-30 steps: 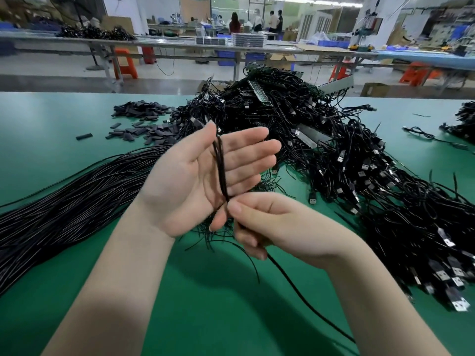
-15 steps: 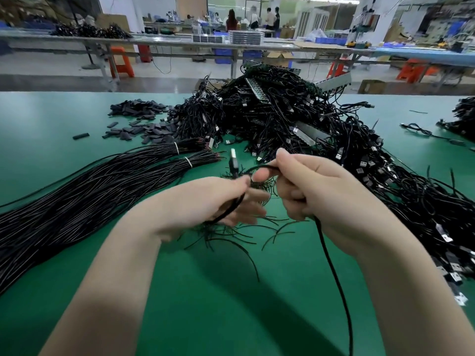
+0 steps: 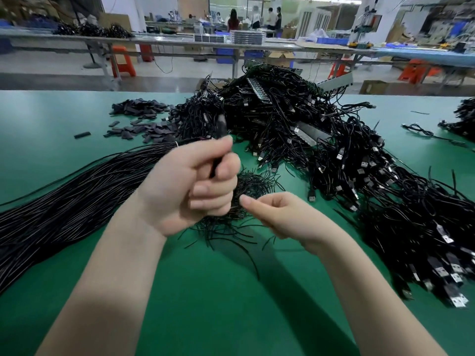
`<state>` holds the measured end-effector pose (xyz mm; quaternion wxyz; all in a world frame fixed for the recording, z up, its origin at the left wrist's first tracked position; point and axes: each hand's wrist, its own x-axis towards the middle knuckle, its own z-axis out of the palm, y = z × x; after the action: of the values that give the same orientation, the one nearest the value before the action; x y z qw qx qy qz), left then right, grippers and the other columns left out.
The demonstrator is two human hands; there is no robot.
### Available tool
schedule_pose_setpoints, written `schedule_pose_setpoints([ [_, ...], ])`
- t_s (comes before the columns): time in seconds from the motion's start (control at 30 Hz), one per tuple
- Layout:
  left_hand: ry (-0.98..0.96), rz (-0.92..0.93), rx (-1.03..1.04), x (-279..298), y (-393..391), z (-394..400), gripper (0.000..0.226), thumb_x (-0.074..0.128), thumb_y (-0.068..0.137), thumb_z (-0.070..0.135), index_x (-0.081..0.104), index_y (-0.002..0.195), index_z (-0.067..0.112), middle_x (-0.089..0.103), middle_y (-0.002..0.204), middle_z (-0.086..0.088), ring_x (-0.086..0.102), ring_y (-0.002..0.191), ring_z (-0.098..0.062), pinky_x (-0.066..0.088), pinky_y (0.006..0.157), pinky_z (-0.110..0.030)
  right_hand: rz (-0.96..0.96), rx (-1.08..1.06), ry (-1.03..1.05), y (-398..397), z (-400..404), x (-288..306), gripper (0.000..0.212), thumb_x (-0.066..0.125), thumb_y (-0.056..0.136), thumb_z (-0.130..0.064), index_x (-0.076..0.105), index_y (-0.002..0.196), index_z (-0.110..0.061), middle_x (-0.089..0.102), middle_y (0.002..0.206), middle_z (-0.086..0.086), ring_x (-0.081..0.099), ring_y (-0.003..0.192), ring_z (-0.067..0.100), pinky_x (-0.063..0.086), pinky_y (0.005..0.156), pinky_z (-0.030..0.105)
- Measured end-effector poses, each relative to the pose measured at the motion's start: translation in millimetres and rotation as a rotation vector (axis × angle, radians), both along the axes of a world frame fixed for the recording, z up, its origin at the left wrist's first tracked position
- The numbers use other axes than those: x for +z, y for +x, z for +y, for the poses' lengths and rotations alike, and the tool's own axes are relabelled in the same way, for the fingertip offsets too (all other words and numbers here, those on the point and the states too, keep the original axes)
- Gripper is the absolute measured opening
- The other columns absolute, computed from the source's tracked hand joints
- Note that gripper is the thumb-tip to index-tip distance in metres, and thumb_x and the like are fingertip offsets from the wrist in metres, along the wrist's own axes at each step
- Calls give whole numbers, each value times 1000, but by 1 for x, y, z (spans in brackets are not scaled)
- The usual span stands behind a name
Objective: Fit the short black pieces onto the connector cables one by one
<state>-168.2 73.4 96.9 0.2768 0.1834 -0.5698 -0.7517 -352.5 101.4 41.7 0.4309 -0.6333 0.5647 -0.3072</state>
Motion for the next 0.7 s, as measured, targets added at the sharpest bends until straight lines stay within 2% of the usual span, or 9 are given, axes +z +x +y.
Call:
schedule_pose_setpoints([
  [0.03,-75,-124,-16,-4,-1,-2,49,40,95,39,59,54,21,37,35,11,28,30,-4,20,44,-26,14,-61,-41,-5,-1,2,58,60,74,-66,41,62,-13,26,59,0,19,50,12,16,47,25],
  [0.1,-251,-453,13,-15,-8,-5,54,38,98,44,71,64,19,47,39,6,35,32,-7,26,42,-22,-2,-161,-127,-13,-1,8,57,61,81,-60,50,64,-6,31,57,-1,23,47,9,20,46,24],
  [0.17,-318,-658,39,-21,-17,-5,55,27,104,46,74,87,24,69,60,2,57,45,-10,39,49,-20,0,-231,-245,-13,1,17,45,57,90,-49,64,65,-13,37,50,-8,27,42,5,24,44,20],
  [0.2,-311,-660,61,-23,-21,-4,51,23,105,45,70,98,26,75,74,3,67,59,-10,45,56,-21,24,-257,-322,-11,4,21,40,55,93,-44,67,67,-17,38,46,-12,30,40,3,25,43,16],
  [0.27,-246,-527,146,-26,-25,-5,44,24,106,44,65,109,26,77,91,6,73,82,-10,51,73,-25,61,-282,-464,-4,10,30,32,53,96,-36,71,76,-19,43,42,-15,36,40,2,27,42,13],
  [0.37,-174,-360,328,-28,-25,-9,43,29,106,40,68,109,22,76,100,3,72,95,-12,51,93,-36,18,-254,-484,0,17,40,27,50,99,-29,72,86,-20,41,45,-15,34,42,3,24,44,13],
  [0.47,-122,-212,480,-24,-27,-9,43,28,107,38,68,107,23,76,103,4,70,98,-8,51,87,-29,-150,-100,-358,5,23,44,27,48,100,-22,70,86,-22,44,58,-7,35,51,10,29,47,18],
  [0.6,59,94,428,-17,-28,-6,45,29,106,38,65,114,12,74,110,-4,70,103,-13,57,88,-31,-242,58,-209,19,21,33,30,48,100,-24,69,79,-21,48,55,-6,42,50,10,36,48,15],
  [0.7,142,239,376,-12,-26,-3,46,32,105,36,71,99,13,75,92,1,72,81,-11,58,71,-24,-304,121,-58,20,16,25,37,47,100,-34,67,72,-21,45,52,-6,41,49,12,35,48,17],
])
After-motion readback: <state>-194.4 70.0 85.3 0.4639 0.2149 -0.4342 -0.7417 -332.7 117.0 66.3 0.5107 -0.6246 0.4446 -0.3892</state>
